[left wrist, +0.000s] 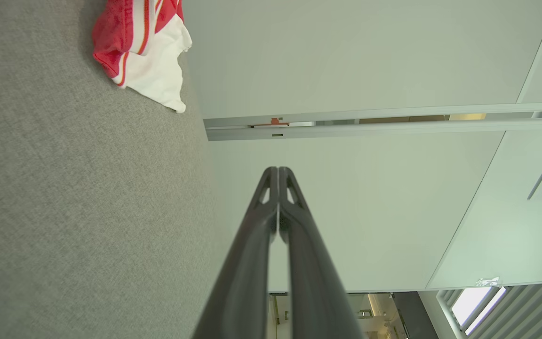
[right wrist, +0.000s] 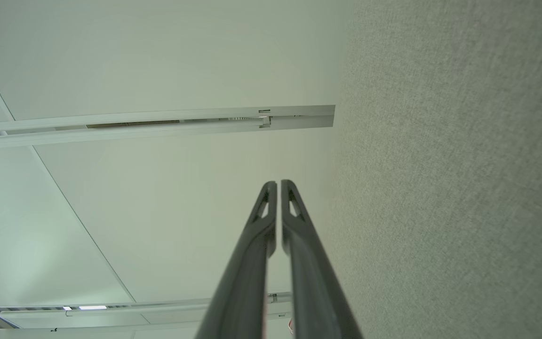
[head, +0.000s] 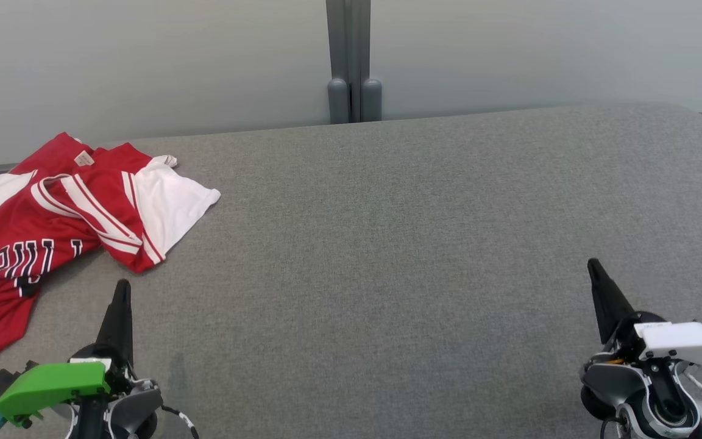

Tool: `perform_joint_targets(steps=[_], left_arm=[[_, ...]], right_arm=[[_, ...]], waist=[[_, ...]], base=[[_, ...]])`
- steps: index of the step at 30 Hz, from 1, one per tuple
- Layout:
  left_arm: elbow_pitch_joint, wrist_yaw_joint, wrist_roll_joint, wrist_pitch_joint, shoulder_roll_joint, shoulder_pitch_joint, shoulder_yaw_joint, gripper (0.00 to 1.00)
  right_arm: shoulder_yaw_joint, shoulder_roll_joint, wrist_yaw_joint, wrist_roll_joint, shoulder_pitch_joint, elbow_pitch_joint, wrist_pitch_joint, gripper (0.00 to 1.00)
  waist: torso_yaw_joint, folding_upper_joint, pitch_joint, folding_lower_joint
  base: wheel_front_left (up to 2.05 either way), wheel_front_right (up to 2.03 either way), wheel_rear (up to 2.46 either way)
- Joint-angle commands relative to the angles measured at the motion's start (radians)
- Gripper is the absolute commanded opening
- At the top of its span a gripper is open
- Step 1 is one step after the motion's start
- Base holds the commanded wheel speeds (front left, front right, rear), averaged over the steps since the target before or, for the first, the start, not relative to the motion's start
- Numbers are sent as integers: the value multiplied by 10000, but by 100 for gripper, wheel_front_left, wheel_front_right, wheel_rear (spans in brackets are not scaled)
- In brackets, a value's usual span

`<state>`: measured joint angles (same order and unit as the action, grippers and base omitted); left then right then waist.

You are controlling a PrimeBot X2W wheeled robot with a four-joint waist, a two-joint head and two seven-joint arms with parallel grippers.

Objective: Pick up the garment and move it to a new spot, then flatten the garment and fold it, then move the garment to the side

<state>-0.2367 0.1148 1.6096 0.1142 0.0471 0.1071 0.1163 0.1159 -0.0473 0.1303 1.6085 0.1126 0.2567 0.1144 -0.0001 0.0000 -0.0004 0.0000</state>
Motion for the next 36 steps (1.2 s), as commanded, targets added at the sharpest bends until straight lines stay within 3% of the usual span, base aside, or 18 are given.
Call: perform_joint_targets(steps=[1,19,29,36], left_arm=[[-48,-6,-2,-12,-8,-26,-10,100],[24,27,-669,-776,-34,-330,-711,100],[495,-236,-2143,-1204,-20,-297,-1055,100],[890,-520,-3448,-1478,-11,-285,-1393,100]], right_arm=[[-7,10,0,-1,-34,48,-7,100],[-314,46,1,-655,-430,67,-771,100],[-268,31,3,-2112,-513,-407,-1203,100],[-343,21,4,-3841,-559,-905,-1477,100]], waist=[[0,0,0,0],[11,0,-46,0],[17,0,-65,0],[24,0,-68,0]], base=[[0,0,0],[0,0,0],[0,0,0],[0,0,0]])
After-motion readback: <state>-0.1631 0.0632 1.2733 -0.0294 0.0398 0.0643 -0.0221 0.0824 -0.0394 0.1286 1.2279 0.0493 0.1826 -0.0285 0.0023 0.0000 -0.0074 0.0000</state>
